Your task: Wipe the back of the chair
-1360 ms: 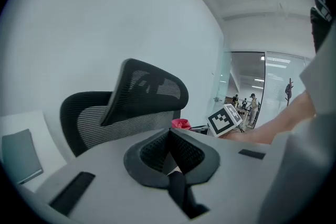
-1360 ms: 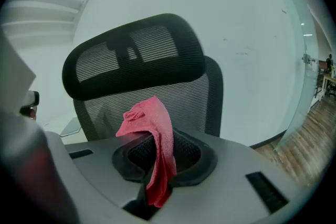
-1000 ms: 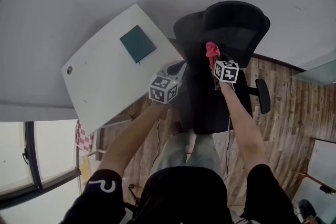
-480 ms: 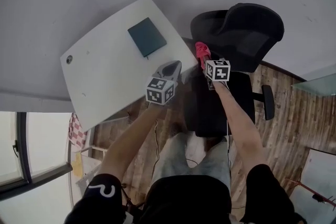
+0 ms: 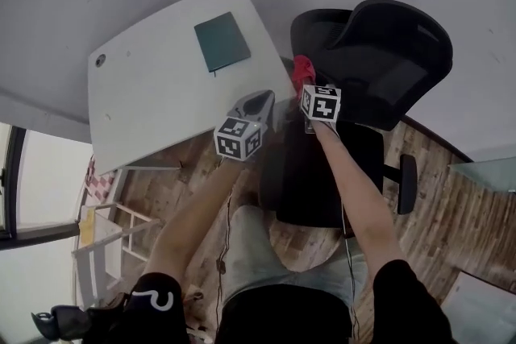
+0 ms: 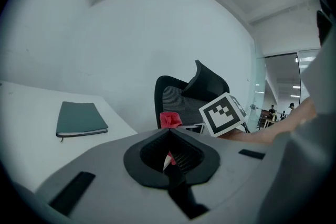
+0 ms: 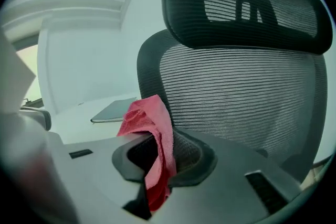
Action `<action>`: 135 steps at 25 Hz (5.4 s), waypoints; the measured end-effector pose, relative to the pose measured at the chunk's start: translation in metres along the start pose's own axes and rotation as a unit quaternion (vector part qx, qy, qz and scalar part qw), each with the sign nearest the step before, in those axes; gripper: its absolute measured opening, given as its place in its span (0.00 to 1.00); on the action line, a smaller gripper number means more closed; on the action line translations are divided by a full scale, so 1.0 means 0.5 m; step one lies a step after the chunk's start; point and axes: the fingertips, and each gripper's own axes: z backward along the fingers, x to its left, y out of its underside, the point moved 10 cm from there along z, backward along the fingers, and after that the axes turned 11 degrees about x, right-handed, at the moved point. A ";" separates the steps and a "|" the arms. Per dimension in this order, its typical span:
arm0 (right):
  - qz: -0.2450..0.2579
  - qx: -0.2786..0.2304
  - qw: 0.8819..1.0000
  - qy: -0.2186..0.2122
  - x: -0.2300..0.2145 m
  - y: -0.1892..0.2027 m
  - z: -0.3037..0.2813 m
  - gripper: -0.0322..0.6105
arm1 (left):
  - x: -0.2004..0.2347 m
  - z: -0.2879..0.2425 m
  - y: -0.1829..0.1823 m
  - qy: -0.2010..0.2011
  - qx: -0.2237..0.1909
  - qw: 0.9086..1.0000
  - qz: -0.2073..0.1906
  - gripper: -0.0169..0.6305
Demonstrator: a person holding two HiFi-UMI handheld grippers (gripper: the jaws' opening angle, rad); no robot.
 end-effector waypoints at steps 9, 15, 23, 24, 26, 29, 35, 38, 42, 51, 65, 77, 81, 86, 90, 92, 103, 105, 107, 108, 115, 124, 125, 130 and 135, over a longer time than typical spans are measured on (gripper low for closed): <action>0.062 -0.013 0.998 -0.021 -0.092 0.014 0.027 0.16 | -0.135 -0.086 0.016 -0.046 -0.028 0.998 -0.013 0.07; 0.055 -0.023 0.998 -0.010 -0.242 0.036 0.080 0.16 | -0.226 -0.154 0.026 -0.056 -0.033 0.998 -0.018 0.07; 0.028 -0.020 0.999 0.021 -0.453 0.070 0.163 0.16 | -0.368 -0.241 0.015 -0.050 -0.026 0.998 -0.025 0.07; 0.027 -0.017 0.999 0.026 -0.480 0.073 0.174 0.16 | -0.386 -0.253 0.010 -0.048 -0.025 0.998 -0.027 0.07; 0.023 -0.014 0.999 0.034 -0.531 0.076 0.195 0.16 | -0.422 -0.276 -0.004 -0.043 -0.025 0.998 -0.031 0.07; 0.020 -0.010 0.999 0.043 -0.593 0.080 0.224 0.16 | -0.468 -0.307 -0.024 -0.035 -0.026 0.998 -0.035 0.07; 0.032 -0.005 0.998 0.061 -0.685 0.088 0.267 0.17 | -0.530 -0.366 -0.039 -0.027 -0.029 0.999 -0.034 0.07; 0.052 -0.002 0.996 0.073 -0.712 0.089 0.281 0.17 | -0.549 -0.390 -0.040 -0.021 -0.030 0.999 -0.034 0.07; 0.036 0.001 0.996 0.077 -0.741 0.094 0.297 0.17 | -0.559 -0.411 -0.036 -0.018 -0.027 0.999 -0.033 0.07; 0.008 -0.029 0.998 0.048 -0.700 0.123 0.337 0.16 | -0.515 -0.380 -0.006 -0.028 -0.022 0.999 -0.029 0.07; 0.014 -0.032 0.995 -0.096 -0.287 0.151 0.151 0.16 | -0.263 -0.182 0.078 -0.067 -0.023 0.997 -0.018 0.07; 0.031 0.007 0.993 -0.115 -0.078 0.178 0.018 0.16 | -0.123 -0.064 0.159 -0.080 -0.002 0.997 0.010 0.07; 0.020 0.011 0.995 -0.098 -0.059 0.182 -0.008 0.16 | -0.098 -0.048 0.161 -0.070 0.007 0.998 0.000 0.07; 0.013 0.006 0.997 -0.080 -0.069 0.186 -0.022 0.16 | -0.090 -0.045 0.163 -0.067 0.000 0.998 -0.005 0.07; 0.006 0.002 0.998 -0.061 -0.115 0.187 -0.016 0.16 | -0.113 -0.054 0.166 -0.064 -0.002 0.998 -0.007 0.07; 0.002 0.002 0.998 -0.055 -0.143 0.187 -0.007 0.16 | -0.129 -0.063 0.168 -0.065 0.000 0.998 -0.007 0.07; -0.008 0.004 1.000 -0.028 -0.325 0.210 0.058 0.16 | -0.258 -0.124 0.157 -0.070 0.006 0.997 -0.020 0.07; -0.004 0.004 1.000 -0.027 -0.354 0.213 0.069 0.16 | -0.283 -0.138 0.156 -0.074 0.008 0.997 -0.023 0.07; -0.003 0.003 1.000 -0.024 -0.382 0.218 0.080 0.16 | -0.309 -0.152 0.158 -0.076 0.007 0.997 -0.022 0.07; -0.002 0.002 1.000 -0.023 -0.397 0.220 0.086 0.16 | -0.322 -0.159 0.158 -0.077 0.007 0.997 -0.022 0.07; -0.004 0.000 1.000 -0.020 -0.497 0.228 0.123 0.16 | -0.407 -0.206 0.150 -0.083 0.011 0.996 -0.033 0.07; -0.009 0.002 1.000 0.002 -0.615 0.241 0.177 0.16 | -0.480 -0.251 0.130 -0.081 0.013 0.996 -0.040 0.07; -0.012 0.004 1.000 0.007 -0.632 0.244 0.186 0.16 | -0.487 -0.254 0.127 -0.080 0.013 0.996 -0.039 0.07; -0.030 0.017 0.999 0.030 -0.711 0.254 0.229 0.16 | -0.512 -0.263 0.113 -0.073 0.007 0.997 -0.026 0.07; -0.050 0.017 0.998 0.045 -0.720 0.240 0.287 0.16 | -0.505 -0.247 0.091 -0.057 -0.005 0.998 -0.017 0.07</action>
